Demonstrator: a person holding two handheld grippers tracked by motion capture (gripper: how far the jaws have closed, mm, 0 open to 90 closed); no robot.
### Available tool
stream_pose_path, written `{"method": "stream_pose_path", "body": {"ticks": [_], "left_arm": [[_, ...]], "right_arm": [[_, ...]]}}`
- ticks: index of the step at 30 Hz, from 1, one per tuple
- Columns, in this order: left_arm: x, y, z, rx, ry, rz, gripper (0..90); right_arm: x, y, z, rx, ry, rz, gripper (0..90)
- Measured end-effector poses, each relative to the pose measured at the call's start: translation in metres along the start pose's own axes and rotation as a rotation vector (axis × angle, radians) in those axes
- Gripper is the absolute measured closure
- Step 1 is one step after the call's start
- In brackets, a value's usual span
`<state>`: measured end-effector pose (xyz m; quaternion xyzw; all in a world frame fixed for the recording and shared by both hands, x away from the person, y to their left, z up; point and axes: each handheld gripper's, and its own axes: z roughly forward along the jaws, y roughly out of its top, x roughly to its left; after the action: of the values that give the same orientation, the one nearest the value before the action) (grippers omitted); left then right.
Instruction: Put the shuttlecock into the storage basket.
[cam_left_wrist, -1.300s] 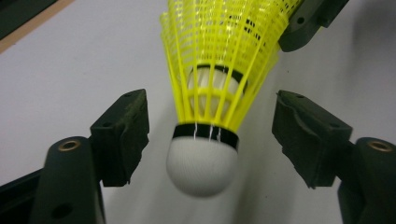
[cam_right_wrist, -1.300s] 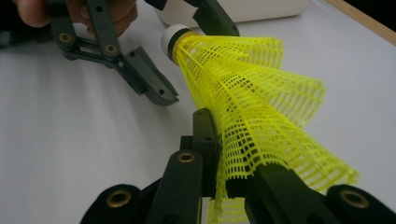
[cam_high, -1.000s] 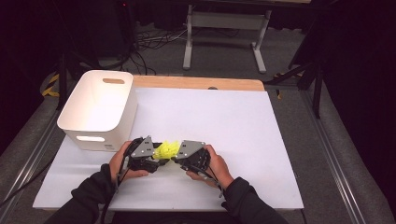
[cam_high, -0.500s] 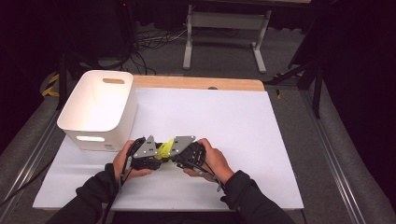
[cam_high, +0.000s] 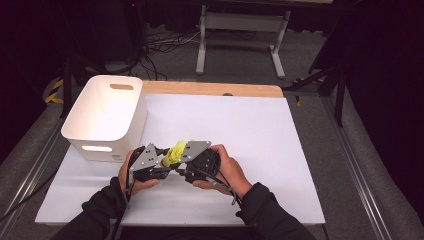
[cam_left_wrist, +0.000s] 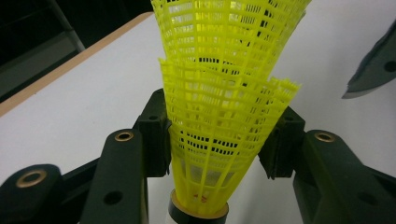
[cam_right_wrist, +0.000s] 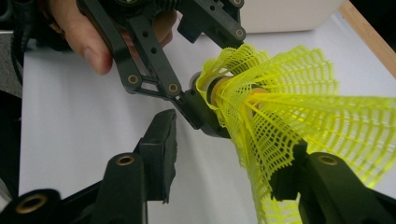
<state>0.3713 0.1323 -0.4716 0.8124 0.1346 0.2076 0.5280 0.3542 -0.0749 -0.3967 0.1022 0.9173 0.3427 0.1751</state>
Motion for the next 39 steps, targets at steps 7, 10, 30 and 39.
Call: {"method": "stream_pose_path", "body": {"ticks": [7, 10, 30, 39], "left_arm": [[0.001, 0.0, -0.002, -0.021, 0.003, -0.006, 53.5], [0.0, 0.0, -0.003, -0.032, 0.002, -0.01, 53.5], [0.001, 0.001, -0.01, -0.069, 0.018, -0.007, 53.4], [0.001, 0.002, -0.013, -0.078, 0.024, -0.005, 53.2]], "right_arm": [[-0.001, 0.002, -0.009, -0.021, -0.016, 0.018, 37.2], [-0.002, 0.002, -0.012, -0.034, -0.009, 0.036, 37.2], [-0.003, -0.004, -0.036, -0.153, -0.084, 0.075, 26.7], [-0.004, -0.007, -0.046, -0.21, -0.105, 0.088, 26.6]]}}
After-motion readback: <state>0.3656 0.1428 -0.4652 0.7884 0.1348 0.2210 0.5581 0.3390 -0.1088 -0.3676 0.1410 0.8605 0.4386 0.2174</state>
